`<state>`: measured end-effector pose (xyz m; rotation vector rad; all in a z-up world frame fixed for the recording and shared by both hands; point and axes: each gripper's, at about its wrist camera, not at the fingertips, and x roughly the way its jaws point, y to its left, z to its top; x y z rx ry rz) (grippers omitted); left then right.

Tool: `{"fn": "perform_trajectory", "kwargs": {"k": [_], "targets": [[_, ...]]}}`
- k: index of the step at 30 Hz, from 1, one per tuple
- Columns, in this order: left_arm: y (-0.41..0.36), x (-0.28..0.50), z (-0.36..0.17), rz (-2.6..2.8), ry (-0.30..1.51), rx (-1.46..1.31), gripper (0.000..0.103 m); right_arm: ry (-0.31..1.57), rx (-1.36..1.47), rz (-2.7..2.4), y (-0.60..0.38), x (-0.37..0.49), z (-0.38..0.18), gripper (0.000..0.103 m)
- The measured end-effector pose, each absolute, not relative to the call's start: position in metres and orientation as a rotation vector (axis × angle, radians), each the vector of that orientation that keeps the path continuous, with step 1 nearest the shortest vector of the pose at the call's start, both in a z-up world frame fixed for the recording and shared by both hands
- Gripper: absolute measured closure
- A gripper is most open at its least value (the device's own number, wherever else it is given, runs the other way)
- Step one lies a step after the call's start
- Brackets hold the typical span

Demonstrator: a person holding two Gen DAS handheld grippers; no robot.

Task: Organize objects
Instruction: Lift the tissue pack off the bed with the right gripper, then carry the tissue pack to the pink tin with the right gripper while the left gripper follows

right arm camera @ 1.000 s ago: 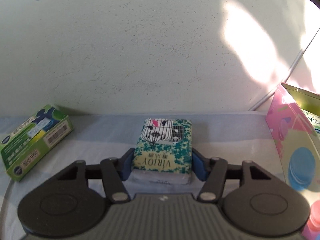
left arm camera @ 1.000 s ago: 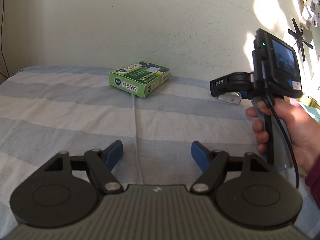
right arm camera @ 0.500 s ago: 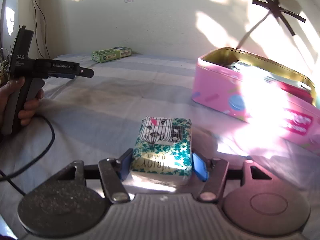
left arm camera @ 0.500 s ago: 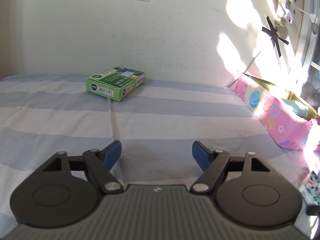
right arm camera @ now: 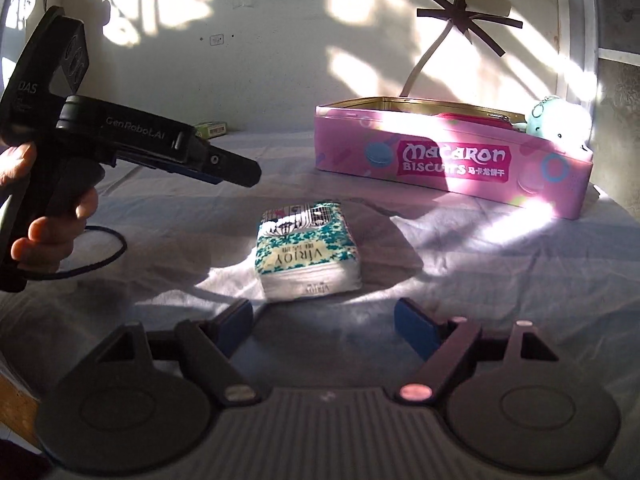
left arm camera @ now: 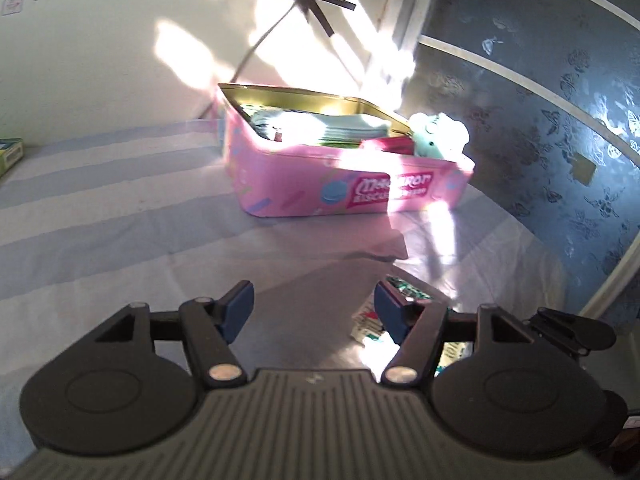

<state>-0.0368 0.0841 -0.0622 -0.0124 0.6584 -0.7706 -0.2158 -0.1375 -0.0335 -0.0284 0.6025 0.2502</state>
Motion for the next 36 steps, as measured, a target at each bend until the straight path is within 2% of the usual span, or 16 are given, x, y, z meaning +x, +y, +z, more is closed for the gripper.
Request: {"fn": "perform_trajectory", "kwargs": {"k": [9, 10, 11, 12, 13, 19, 21, 25, 29, 31, 32, 33, 36], "targets": [[0.039, -0.049, -0.079, -0.85, 0.789, -0.048, 0.037, 0.556, -0.054, 0.273, -0.137, -0.21, -0.038, 0.021], [0.036, -0.053, -0.079, -0.848, 0.778, -0.036, 0.038, 0.554, -0.052, 0.277, -0.137, -0.209, -0.038, 0.023], [0.033, -0.056, -0.079, -0.856, 0.777, -0.022, 0.045, 0.552, -0.051, 0.283, -0.138, -0.208, -0.038, 0.025], [0.033, -0.059, -0.079, -0.873, 0.787, -0.028, 0.053, 0.543, -0.054, 0.285, -0.14, -0.208, -0.038, 0.034], [0.033, -0.062, -0.078, -0.892, 0.802, -0.045, 0.054, 0.534, -0.065, 0.274, -0.141, -0.209, -0.037, 0.044], [0.02, -0.076, -0.076, -0.897, 0.819, -0.019, 0.054, 0.531, -0.024, 0.199, -0.18, -0.212, -0.036, 0.032], [0.017, -0.073, -0.074, -0.887, 0.815, -0.017, 0.049, 0.535, -0.005, 0.181, -0.187, -0.214, -0.038, 0.027], [0.01, -0.061, -0.07, -0.871, 0.82, -0.039, 0.046, 0.528, -0.025, 0.18, -0.19, -0.222, -0.04, 0.02], [-0.003, -0.061, -0.069, -0.914, 0.812, -0.014, 0.048, 0.517, -0.037, 0.179, -0.19, -0.225, -0.043, 0.02], [-0.011, -0.064, -0.074, -0.947, 0.817, 0.011, 0.054, 0.506, -0.028, 0.186, -0.191, -0.225, -0.043, 0.024], [-0.015, -0.066, -0.076, -0.952, 0.817, 0.033, 0.056, 0.497, -0.031, 0.185, -0.19, -0.224, -0.043, 0.037], [-0.017, -0.069, -0.077, -0.943, 0.792, 0.053, 0.057, 0.492, -0.036, 0.177, -0.189, -0.223, -0.041, 0.042], [-0.012, -0.064, -0.058, -0.94, 0.735, 0.058, 0.057, 0.461, -0.021, 0.184, -0.19, -0.215, -0.029, 0.043]]}}
